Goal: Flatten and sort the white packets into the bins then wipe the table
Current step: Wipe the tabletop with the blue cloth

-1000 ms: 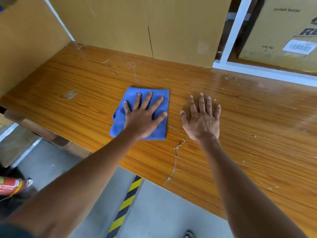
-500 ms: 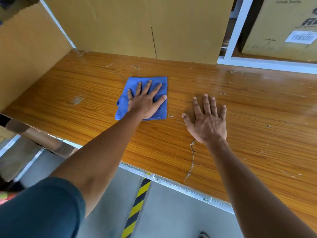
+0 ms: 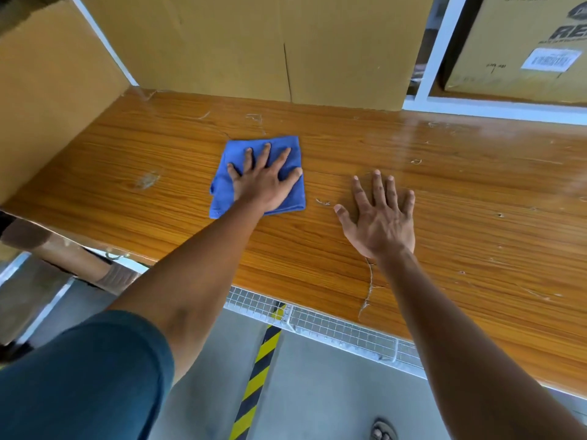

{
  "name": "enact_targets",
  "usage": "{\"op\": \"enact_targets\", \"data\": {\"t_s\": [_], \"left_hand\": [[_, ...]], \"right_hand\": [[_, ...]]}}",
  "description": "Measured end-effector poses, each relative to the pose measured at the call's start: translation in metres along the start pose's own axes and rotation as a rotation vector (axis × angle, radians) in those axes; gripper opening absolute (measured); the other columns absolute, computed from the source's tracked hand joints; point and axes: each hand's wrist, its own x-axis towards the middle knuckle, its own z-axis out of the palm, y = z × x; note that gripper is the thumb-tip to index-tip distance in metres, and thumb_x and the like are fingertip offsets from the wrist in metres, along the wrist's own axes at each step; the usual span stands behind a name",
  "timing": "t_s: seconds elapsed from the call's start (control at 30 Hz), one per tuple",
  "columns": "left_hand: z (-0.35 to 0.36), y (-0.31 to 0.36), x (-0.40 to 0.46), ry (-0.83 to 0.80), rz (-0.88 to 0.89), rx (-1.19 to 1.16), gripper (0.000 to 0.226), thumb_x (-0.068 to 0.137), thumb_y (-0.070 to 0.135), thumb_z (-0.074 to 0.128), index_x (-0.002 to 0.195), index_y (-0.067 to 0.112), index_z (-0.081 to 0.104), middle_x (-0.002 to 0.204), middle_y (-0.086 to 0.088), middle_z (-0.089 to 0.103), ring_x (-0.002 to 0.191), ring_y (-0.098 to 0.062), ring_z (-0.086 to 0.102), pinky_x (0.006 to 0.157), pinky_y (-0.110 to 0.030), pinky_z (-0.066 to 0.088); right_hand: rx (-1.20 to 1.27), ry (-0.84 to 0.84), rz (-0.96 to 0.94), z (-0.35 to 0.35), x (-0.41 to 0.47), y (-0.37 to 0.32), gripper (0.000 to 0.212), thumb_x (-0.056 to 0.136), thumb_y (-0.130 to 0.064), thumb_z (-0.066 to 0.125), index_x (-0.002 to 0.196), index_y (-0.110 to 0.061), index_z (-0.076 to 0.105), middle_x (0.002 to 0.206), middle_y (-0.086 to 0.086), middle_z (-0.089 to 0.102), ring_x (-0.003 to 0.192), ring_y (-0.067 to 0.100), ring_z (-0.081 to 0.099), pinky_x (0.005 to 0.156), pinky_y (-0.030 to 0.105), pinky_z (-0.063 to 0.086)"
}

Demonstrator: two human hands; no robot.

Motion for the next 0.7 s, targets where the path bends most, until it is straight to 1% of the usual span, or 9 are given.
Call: {"op": "enact_targets", "data": {"t_s": [0.1,0.2,0.23,0.3,0.4,0.5,0.57,0.67,0.7], "left_hand": [[0.021,0.011,-0.042,0.040,0.124,0.018,0.083,0.086,0.095,0.010,0.161,0.060,0.008,0.177,0.013,0.001,0.163,-0.030,-0.002,0.120,-0.075,0.003],[0.049,0.009,-0.116,0.192,0.310,0.064,0.078,0.089,0.091,0.021,0.159,0.058,0.026,0.175,0.013,0.017,0.162,-0.030,0.013,0.120,-0.074,0.015],[0.052,0.001,-0.131,0.187,0.320,0.066,0.077,0.090,0.090,0.023,0.159,0.058,0.026,0.175,0.014,0.017,0.162,-0.028,0.012,0.120,-0.074,0.015],[0.049,-0.019,-0.136,0.155,0.283,0.078,0.078,0.089,0.091,0.021,0.160,0.060,0.019,0.175,0.016,0.010,0.163,-0.026,0.007,0.121,-0.073,0.013],[0.027,-0.043,-0.089,0.122,0.147,0.065,0.083,0.083,0.096,0.012,0.159,0.063,0.007,0.176,0.018,0.003,0.163,-0.026,0.003,0.122,-0.072,0.011],[0.012,-0.051,-0.044,0.029,0.043,0.031,0.086,0.082,0.098,0.006,0.160,0.062,0.001,0.176,0.016,-0.006,0.163,-0.027,-0.005,0.123,-0.071,0.003],[0.016,-0.050,-0.045,0.034,0.079,0.044,0.085,0.084,0.096,0.006,0.161,0.060,0.002,0.176,0.014,-0.004,0.163,-0.029,-0.004,0.123,-0.071,0.004],[0.036,-0.057,-0.101,0.174,0.222,0.063,0.081,0.090,0.091,0.016,0.162,0.056,0.018,0.176,0.010,0.012,0.162,-0.033,0.012,0.120,-0.073,0.017],[0.040,-0.063,-0.120,0.190,0.254,0.066,0.079,0.091,0.089,0.019,0.162,0.055,0.021,0.176,0.010,0.014,0.161,-0.033,0.014,0.120,-0.073,0.018]], "right_hand": [[-0.001,0.010,-0.007,0.001,-0.001,0.000,0.079,0.097,-0.077,0.002,0.166,-0.037,0.000,0.174,0.004,-0.010,0.160,0.028,-0.011,0.126,0.061,-0.004],[0.013,0.020,-0.001,0.001,-0.002,0.000,0.076,0.099,-0.073,0.007,0.166,-0.037,0.004,0.175,0.004,-0.007,0.161,0.028,-0.008,0.126,0.061,-0.003],[0.013,0.022,-0.001,0.001,-0.002,0.000,0.076,0.099,-0.073,0.008,0.166,-0.037,0.005,0.175,0.003,-0.006,0.161,0.028,-0.007,0.126,0.061,-0.002],[0.005,0.020,-0.009,0.001,-0.003,0.001,0.076,0.099,-0.073,0.008,0.166,-0.037,0.005,0.175,0.003,-0.006,0.161,0.027,-0.008,0.126,0.060,-0.002],[-0.007,0.009,-0.018,0.003,-0.004,0.001,0.077,0.098,-0.075,0.005,0.166,-0.037,0.001,0.174,0.003,-0.010,0.160,0.027,-0.010,0.127,0.059,-0.004],[-0.008,0.009,-0.002,0.004,-0.007,-0.003,0.079,0.097,-0.076,0.004,0.166,-0.037,-0.001,0.174,0.003,-0.011,0.160,0.027,-0.011,0.126,0.060,-0.003],[0.003,0.003,0.008,0.003,-0.012,-0.009,0.080,0.097,-0.077,0.004,0.166,-0.036,0.000,0.174,0.004,-0.012,0.160,0.028,-0.011,0.126,0.061,-0.003],[0.006,-0.013,0.013,0.001,-0.020,-0.019,0.082,0.096,-0.077,0.003,0.166,-0.034,-0.001,0.174,0.007,-0.013,0.160,0.029,-0.012,0.126,0.062,-0.003],[0.006,-0.020,0.019,0.000,-0.022,-0.023,0.083,0.096,-0.077,0.002,0.166,-0.033,-0.002,0.173,0.008,-0.013,0.160,0.029,-0.013,0.126,0.062,-0.004]]}}
